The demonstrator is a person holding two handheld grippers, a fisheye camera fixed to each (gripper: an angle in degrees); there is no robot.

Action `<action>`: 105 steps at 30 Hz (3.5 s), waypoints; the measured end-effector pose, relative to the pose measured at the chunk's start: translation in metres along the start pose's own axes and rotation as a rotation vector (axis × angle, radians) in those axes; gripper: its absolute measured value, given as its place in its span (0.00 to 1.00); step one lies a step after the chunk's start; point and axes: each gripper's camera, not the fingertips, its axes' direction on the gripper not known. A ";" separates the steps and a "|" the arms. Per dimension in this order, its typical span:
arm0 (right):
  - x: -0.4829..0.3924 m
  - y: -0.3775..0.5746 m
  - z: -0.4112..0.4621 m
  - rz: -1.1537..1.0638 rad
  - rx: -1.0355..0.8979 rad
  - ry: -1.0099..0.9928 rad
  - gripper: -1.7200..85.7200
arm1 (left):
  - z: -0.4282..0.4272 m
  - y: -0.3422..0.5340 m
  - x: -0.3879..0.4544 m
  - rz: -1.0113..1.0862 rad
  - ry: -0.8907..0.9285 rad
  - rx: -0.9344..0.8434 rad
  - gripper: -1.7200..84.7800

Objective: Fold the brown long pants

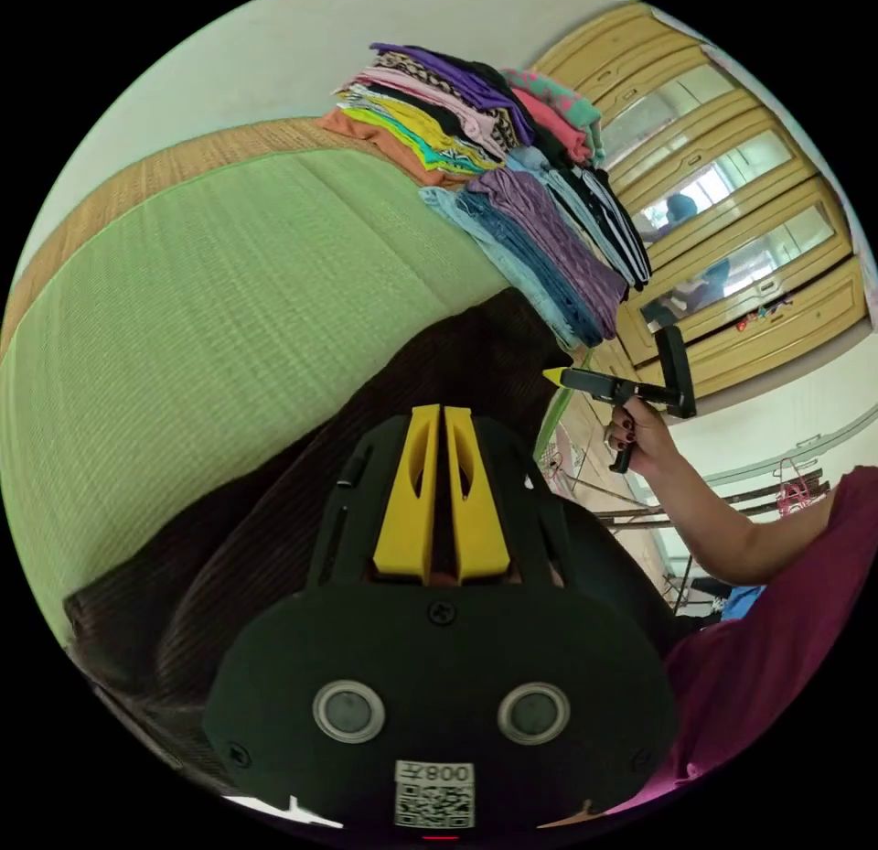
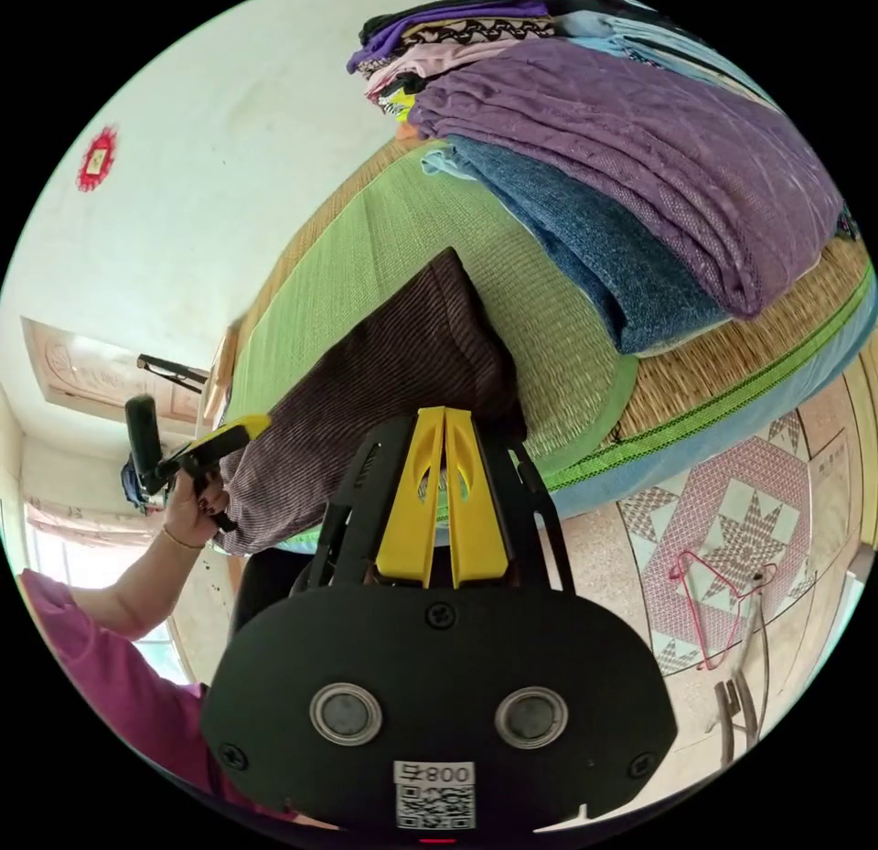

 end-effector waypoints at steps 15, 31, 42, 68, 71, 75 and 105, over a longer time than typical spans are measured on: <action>-0.382 -0.072 0.192 -0.602 -0.266 -0.264 0.10 | -0.031 0.296 -0.238 -0.397 -0.298 0.183 0.10; -0.657 -0.096 0.419 -0.905 -0.553 -0.230 0.12 | 0.107 0.474 -0.404 -0.516 -0.108 0.255 0.06; -0.713 -0.096 0.420 -0.985 -0.556 -0.244 0.12 | 0.149 0.597 -0.415 -0.448 -0.032 0.525 0.03; -0.823 -0.139 0.414 -0.985 -0.428 -0.483 0.11 | 0.324 0.733 -0.434 -0.445 0.071 0.667 0.04; -0.878 -0.126 0.454 -1.069 -0.483 -0.507 0.12 | 0.338 0.739 -0.430 -0.437 0.075 0.669 0.04; -0.922 -0.103 0.530 -1.121 -0.672 -0.465 0.13 | 0.353 0.745 -0.425 -0.421 0.072 0.669 0.04; -0.918 -0.094 0.604 -0.960 -0.677 -0.367 0.10 | 0.437 0.758 -0.389 -0.432 0.054 0.492 0.05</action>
